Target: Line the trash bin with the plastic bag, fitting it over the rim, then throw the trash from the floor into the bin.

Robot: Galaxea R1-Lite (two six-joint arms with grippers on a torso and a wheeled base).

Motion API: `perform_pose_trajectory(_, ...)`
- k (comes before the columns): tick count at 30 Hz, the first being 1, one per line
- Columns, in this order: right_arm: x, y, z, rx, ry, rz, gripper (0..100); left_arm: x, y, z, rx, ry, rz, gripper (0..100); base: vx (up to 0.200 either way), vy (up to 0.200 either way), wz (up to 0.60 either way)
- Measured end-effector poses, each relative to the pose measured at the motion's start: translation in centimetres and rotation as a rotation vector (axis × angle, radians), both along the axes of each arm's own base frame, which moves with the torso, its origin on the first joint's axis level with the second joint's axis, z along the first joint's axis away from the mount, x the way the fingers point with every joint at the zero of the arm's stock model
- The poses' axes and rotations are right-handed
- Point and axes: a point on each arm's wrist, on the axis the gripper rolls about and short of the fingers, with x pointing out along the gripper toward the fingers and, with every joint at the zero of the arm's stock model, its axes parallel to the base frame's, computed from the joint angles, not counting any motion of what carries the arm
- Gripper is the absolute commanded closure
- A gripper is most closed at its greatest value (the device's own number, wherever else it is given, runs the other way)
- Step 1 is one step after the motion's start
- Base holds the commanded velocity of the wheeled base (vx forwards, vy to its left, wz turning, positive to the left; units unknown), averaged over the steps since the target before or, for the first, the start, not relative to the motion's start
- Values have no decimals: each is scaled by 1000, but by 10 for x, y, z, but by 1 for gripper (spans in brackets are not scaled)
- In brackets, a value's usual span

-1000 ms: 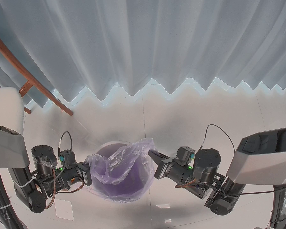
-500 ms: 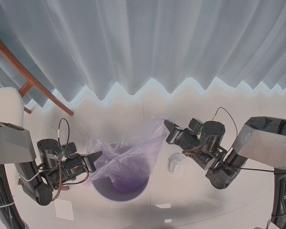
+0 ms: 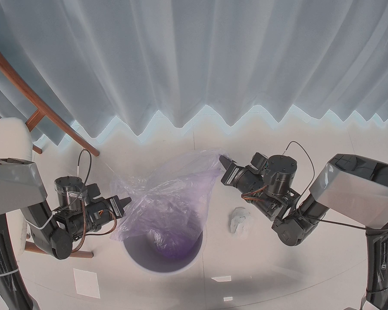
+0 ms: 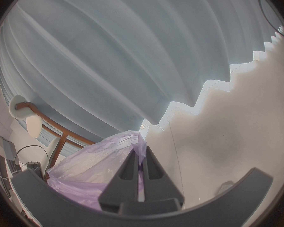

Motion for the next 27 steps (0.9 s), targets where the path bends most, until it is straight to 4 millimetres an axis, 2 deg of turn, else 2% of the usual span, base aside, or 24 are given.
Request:
perform_pose_trajectory(7, 13, 6, -9, 1, -2, -6, 100, 10, 6, 3, -13, 39, 53, 100, 0, 0, 0)
perform_pose_trajectory(8, 14, 6, -10, 2, -2, -8, 0, 10, 6, 5, -15, 34, 54, 100, 0, 0, 0)
perform_pose_trajectory(12, 15, 6, -11, 11, -10, -13, 0, 5, 7, 12, -15, 16, 47, 100, 0, 0, 0)
perform_pose_trajectory(16, 5, 0, -10, 25, -13, -12, 0, -3, 7, 17, 9, 0, 31, 100, 0, 0, 0)
perform_pose_trajectory(22, -33, -13, -15, -10, 67, 11, 0, -10, 8, 24, 33, -29, 18, 100, 0, 0, 0)
perform_pose_trajectory(27, -79, -21, -15, -29, 161, 58, 0, -18, 7, 27, 86, -55, -12, 100, 0, 0, 0)
